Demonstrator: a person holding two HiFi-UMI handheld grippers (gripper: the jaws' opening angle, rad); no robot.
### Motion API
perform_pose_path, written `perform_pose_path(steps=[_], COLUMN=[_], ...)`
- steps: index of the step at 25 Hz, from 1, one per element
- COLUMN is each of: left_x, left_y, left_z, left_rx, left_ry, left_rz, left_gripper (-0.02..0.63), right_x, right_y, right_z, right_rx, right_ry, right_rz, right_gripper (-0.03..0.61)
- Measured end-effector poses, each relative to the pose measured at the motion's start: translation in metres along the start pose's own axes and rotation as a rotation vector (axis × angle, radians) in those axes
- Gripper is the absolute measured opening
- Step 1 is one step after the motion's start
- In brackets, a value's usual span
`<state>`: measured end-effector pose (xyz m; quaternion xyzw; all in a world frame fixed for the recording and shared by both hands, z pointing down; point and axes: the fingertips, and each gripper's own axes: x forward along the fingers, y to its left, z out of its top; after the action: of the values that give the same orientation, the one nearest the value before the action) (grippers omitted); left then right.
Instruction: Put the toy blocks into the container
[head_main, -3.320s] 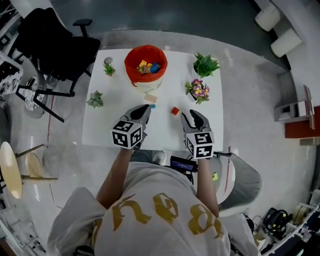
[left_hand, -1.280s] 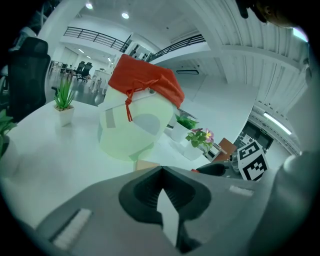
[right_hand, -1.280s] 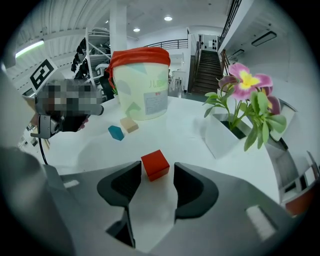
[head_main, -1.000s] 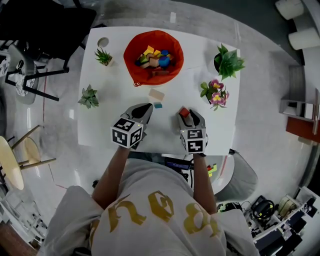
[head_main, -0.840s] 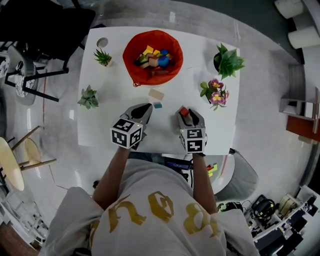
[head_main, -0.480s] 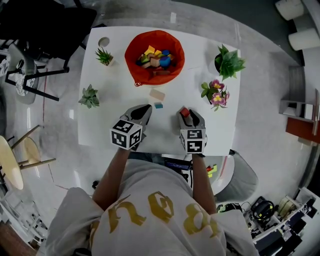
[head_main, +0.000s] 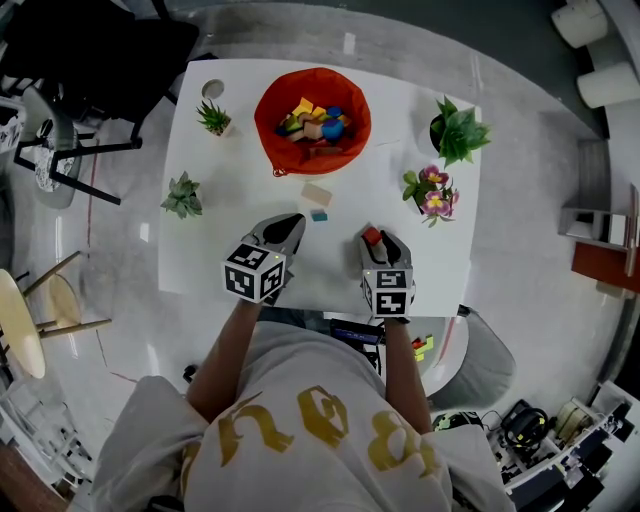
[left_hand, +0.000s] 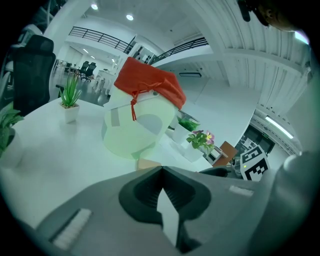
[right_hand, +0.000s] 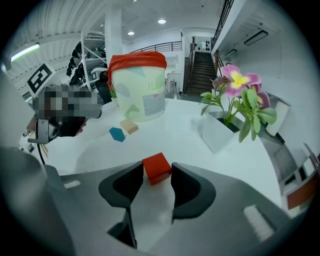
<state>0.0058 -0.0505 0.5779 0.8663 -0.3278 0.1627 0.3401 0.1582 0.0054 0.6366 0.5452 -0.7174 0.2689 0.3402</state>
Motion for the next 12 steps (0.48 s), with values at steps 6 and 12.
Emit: perform_pose_path(steps=[6, 12], left_x=[-0.001, -0.004], left_y=[-0.003, -0.007], left_z=[0.002, 0.007], left_rx=[0.002, 0.007], left_ry=[-0.009, -0.025], left_rz=[-0.001, -0.001], left_gripper=[0.0, 0.0], right_x=[-0.004, -0.01], right_y=[-0.002, -0.003], right_z=[0.006, 0.016], right_rx=[0.019, 0.031], right_ry=[-0.027, -0.056], right_rz=[0.002, 0.003], right_gripper=[0.204, 0.204])
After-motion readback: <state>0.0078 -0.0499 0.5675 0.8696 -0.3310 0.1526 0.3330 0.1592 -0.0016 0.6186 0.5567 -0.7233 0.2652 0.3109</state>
